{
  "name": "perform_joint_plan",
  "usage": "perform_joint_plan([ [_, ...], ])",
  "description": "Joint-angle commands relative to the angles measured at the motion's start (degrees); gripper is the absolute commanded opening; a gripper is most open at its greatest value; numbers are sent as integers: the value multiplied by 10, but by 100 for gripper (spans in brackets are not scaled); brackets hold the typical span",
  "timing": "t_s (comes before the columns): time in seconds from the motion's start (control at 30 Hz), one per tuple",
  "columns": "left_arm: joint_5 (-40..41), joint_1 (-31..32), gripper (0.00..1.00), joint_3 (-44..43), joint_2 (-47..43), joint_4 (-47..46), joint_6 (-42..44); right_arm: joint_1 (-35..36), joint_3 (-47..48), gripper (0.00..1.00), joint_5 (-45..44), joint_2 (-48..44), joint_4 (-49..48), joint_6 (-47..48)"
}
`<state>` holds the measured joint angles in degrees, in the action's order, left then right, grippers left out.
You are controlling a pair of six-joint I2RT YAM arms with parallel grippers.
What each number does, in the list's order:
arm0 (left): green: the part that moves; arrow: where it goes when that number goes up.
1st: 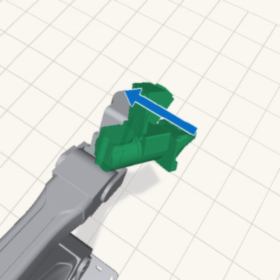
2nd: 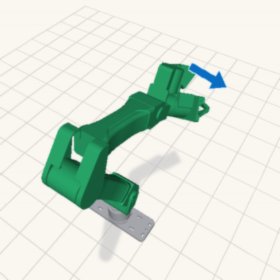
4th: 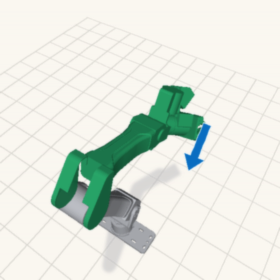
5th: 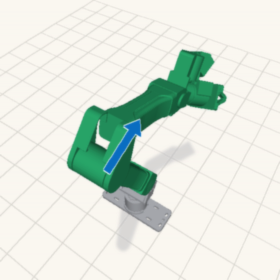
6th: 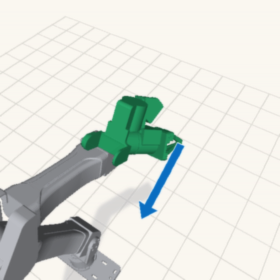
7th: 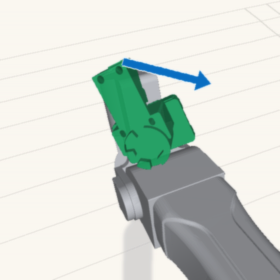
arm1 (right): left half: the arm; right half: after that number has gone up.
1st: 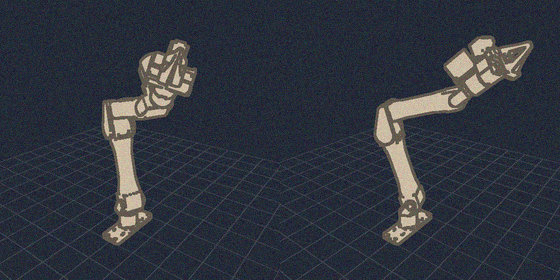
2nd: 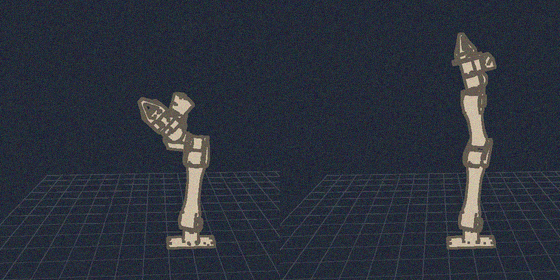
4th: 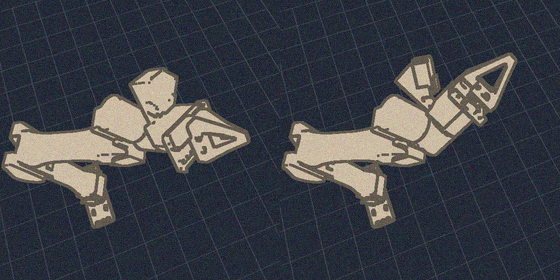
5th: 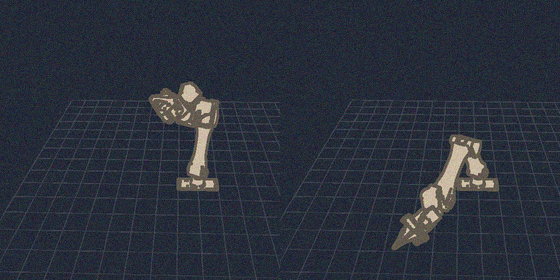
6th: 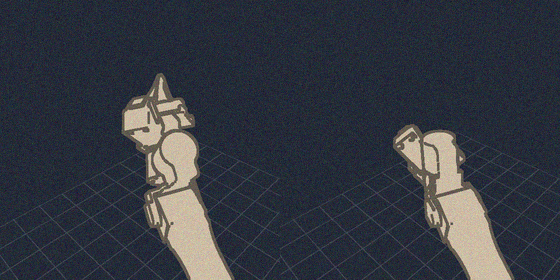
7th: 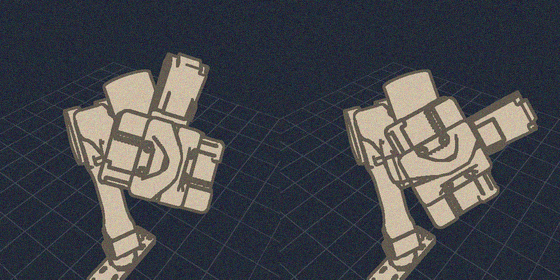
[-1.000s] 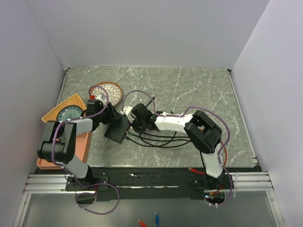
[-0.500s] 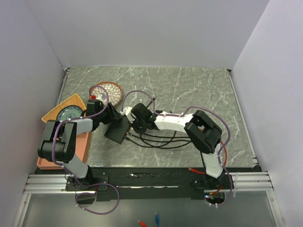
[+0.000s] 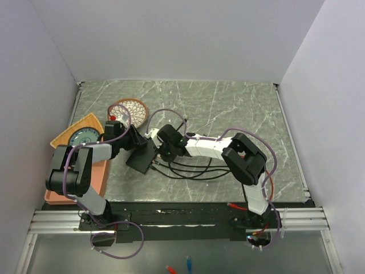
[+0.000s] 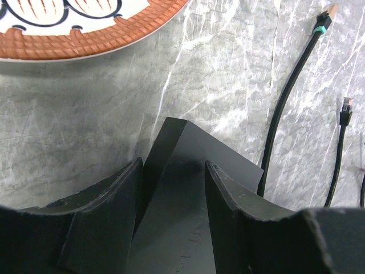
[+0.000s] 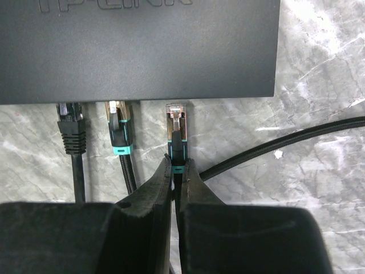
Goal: Insert the plug into the switch port
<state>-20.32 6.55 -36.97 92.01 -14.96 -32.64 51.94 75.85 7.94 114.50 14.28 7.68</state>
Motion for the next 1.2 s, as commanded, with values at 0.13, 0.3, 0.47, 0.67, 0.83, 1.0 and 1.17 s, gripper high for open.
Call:
perform_joint_plan([
  [0.13, -33, 1, 53, 14, 5, -13, -12, 10, -2, 0, 18, -1, -22, -46],
  [0.3, -36, 1, 54, 16, 8, -18, -20, 18, 4, 0, 34, -2, -27, -37],
  [0.47, -39, 1, 54, 16, 13, -22, -25, 25, 1, 0, 37, -8, -32, -28],
  [0.67, -47, 1, 51, 16, 16, -25, -24, 26, 3, 0, -6, -9, -37, -47],
  [0.83, -51, 1, 48, 22, 14, -27, -25, 26, 16, 0, -32, -6, -39, -66],
  [1.0, -53, 1, 46, 27, 12, -28, -25, 26, 20, 0, -47, -12, -47, -75],
  [1.17, -63, 1, 44, 30, 14, -37, -30, 26, 10, 0, -46, -24, -71, -96],
])
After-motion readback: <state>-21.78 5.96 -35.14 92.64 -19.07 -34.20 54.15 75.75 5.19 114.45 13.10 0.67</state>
